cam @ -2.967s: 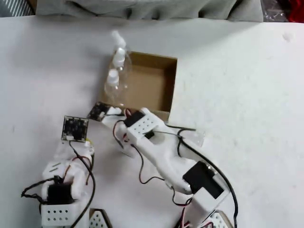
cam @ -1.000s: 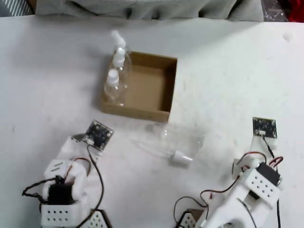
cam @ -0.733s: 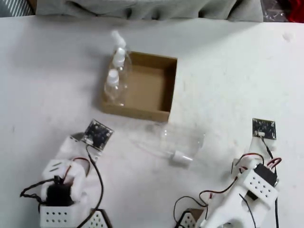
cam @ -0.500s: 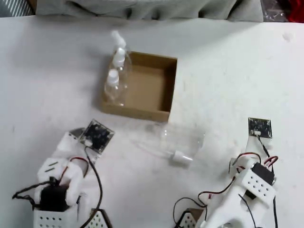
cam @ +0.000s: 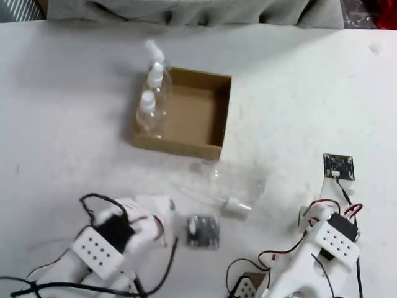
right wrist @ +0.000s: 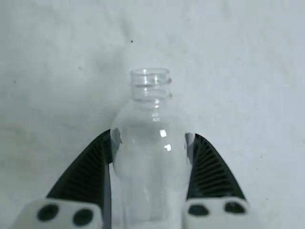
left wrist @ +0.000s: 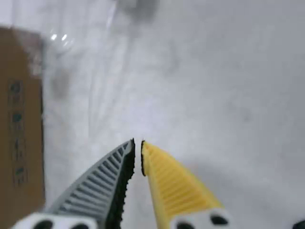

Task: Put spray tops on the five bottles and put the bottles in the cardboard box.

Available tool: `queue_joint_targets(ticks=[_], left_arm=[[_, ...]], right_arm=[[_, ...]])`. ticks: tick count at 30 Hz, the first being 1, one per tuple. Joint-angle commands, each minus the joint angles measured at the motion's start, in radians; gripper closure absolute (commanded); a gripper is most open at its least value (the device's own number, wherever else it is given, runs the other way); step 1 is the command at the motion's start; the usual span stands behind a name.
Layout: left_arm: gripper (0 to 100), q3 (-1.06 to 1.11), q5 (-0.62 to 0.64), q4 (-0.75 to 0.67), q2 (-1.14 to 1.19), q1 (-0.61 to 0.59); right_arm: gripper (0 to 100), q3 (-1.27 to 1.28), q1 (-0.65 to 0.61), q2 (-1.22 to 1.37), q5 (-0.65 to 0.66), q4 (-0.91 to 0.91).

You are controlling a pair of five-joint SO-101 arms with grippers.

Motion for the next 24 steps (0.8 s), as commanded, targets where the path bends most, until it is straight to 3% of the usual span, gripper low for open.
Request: queue_joint_targets(ticks=[1,7,24], left_arm=[[92,0.044,-0.089,-0.110,0.015,0.128],[77,0.041,-0.089,-0.230,0.018,0.137],[77,-0.061,-0.034,-0.325,0.058,0.222]], right_arm=[[97.9,0.002,-0.012,-0.012,-0.005,-0.024],[97.9,0.000,-0.005,-0.012,-0.014,-0.024],[98.0,-0.049,0.102,-0.010,-0.103,-0.033]])
